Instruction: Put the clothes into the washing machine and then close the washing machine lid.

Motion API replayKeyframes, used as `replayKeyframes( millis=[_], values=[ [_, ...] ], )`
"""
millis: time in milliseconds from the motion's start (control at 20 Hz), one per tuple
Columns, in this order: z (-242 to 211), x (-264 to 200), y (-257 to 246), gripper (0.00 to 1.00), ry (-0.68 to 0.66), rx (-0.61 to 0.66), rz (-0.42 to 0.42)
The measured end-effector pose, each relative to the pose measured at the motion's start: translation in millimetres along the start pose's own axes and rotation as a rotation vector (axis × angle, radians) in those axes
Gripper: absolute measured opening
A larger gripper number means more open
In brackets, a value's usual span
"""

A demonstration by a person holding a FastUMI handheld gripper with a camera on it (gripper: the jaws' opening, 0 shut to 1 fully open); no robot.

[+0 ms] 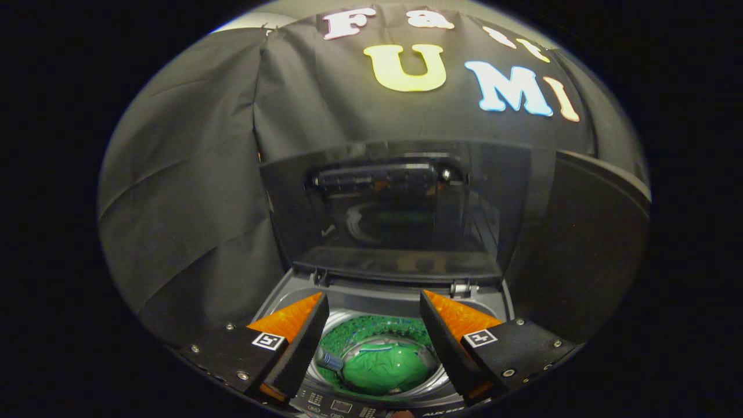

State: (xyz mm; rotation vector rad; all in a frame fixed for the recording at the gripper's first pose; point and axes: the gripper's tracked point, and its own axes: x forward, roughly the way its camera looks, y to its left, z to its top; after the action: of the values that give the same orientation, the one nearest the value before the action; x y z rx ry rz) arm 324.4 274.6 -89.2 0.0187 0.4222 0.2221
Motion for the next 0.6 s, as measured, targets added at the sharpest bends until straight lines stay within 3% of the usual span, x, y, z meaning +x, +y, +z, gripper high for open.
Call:
replayKeyframes(
  millis=[300, 600],
  values=[
    [50.9, -12.9, -2.9, 0.96, -0.196, -0.065, -0.032],
    [98.5, -13.4, -2.2, 0.96, -0.29, -0.079, -0.052]
  ],
)
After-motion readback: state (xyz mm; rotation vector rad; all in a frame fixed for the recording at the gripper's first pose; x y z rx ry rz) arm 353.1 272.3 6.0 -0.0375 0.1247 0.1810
